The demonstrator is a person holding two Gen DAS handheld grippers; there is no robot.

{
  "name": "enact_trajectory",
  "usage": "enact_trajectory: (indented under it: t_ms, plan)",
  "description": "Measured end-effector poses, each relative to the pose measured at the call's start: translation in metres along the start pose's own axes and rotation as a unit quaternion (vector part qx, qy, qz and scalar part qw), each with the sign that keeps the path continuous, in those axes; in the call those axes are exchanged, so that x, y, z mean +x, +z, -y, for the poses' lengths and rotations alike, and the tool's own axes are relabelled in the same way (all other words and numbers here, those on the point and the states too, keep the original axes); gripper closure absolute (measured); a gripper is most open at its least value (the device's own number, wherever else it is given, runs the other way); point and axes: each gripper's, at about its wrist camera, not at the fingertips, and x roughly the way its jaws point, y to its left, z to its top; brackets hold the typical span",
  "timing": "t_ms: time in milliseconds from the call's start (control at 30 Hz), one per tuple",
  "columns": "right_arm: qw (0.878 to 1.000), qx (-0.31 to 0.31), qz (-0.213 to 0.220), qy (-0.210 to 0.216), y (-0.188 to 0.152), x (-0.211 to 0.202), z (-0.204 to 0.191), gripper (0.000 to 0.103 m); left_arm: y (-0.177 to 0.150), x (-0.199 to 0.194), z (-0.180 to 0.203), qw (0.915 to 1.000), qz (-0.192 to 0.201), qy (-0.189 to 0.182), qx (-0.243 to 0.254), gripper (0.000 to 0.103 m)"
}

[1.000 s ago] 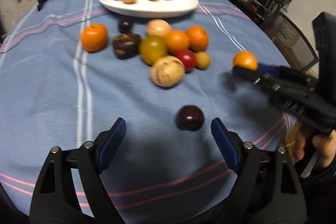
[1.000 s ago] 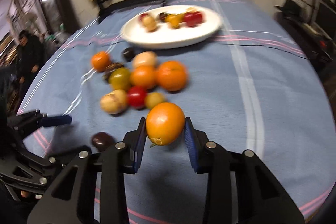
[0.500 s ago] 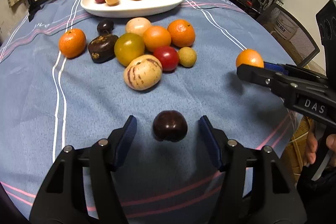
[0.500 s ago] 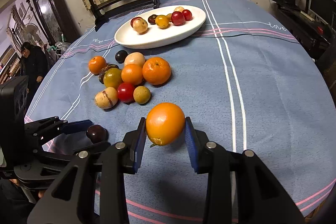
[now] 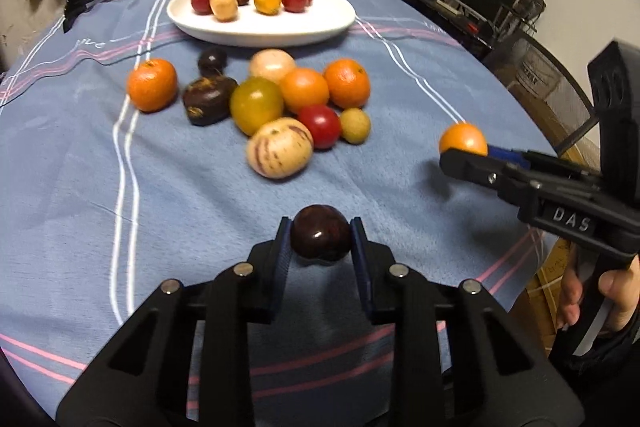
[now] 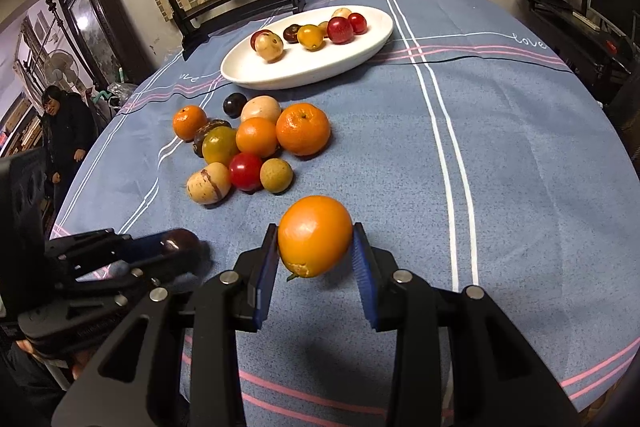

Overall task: Organize fruits
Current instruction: 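Grasp the dark red plum with the left gripper while the right gripper holds the orange fruit, then carry both fruits onto the white plate and open both grippers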

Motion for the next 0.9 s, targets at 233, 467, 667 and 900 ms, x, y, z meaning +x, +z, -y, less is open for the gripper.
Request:
enact_trajectory:
  t_ms: [233,467,667,900]
  plan:
    - [1.000,-0.009,0.001,-0.001,0.004,0.000,-0.007,0.066,0.008,-0.016,-0.010,0.9998,0.017,0.005,-0.009,0.074]
    - [1.000,-0.007,0.001,0.005,0.016,0.007,-0.009,0.066,0.023,-0.019,-0.026,0.9993,0.024,-0.004,-0.029,0.074]
    - [1.000,-0.024,0.000,0.000,0.039,0.016,-0.012,0.066,0.056,-0.026,-0.036,0.9988,0.044,-0.001,-0.021,0.074]
    - [0.997,-0.068,0.022,-0.008,0.108,0.024,-0.016,0.067,0.142,-0.019,-0.050,0.9977,0.063,0.025,0.004,0.073]
